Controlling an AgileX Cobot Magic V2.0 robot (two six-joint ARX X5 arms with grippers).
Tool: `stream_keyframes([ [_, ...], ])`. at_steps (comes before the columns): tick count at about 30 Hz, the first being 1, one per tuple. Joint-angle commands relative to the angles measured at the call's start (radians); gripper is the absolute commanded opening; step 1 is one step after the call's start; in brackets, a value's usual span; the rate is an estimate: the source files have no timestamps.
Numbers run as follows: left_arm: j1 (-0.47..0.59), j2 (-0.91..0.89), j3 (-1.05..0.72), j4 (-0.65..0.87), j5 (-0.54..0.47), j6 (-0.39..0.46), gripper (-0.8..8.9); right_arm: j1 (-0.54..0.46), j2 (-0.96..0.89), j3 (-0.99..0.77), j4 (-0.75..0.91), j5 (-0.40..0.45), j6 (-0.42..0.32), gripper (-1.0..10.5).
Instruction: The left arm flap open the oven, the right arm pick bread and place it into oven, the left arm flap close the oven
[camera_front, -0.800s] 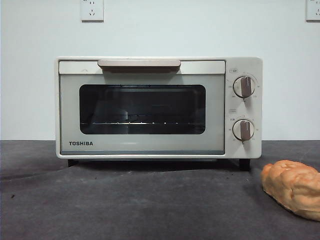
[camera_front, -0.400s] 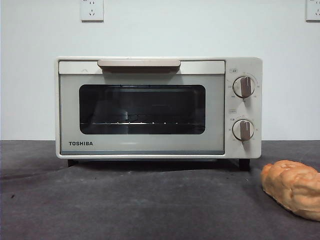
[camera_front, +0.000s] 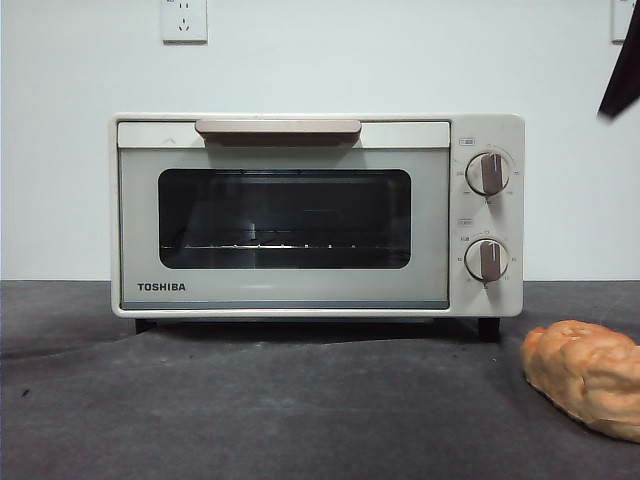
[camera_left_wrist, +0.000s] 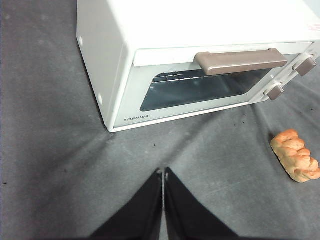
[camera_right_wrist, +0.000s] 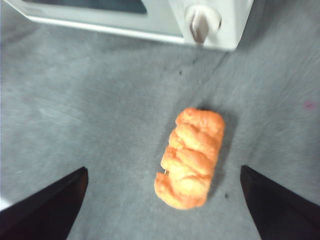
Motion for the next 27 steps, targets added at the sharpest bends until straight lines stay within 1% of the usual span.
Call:
stream_keyframes([
  [1,-0.003,0.005,0.022,0.009,0.003,0.013,0.16,0.047,0.013,-0.065,0.083,0.018,0.099,4.9],
  [4,-0.003,0.005,0.022,0.009,0.003,0.013,0.16,0.105,0.029,-0.138,0.163,0.091,0.151,4.9],
  [8,-0.003,0.005,0.022,0.009,0.003,0.013,0.16,0.178,0.073,-0.197,0.246,0.193,0.195,4.9],
  [10,-0.003,0.005,0.022,0.009,0.003,0.013,0.16,0.214,0.11,-0.206,0.277,0.244,0.209,4.9],
  [13,-0.003,0.005,0.022,0.009,0.003,0.013,0.16,0.259,0.171,-0.206,0.33,0.298,0.216,4.9],
  [17,-0.003,0.005,0.022,0.009,0.003,0.013,0.16,0.293,0.261,-0.206,0.393,0.369,0.234,4.9],
  [19,-0.003,0.005,0.022,0.008,0.003,0.013,0.16,0.301,0.309,-0.206,0.427,0.396,0.235,4.9],
  [24,-0.004,0.005,0.022,0.008,0.003,0.013,0.16,0.302,0.393,-0.206,0.511,0.417,0.242,4.8],
  [27,-0.005,0.005,0.022,0.008,0.003,0.013,0.16,0.302,0.424,-0.206,0.52,0.417,0.243,4.4],
])
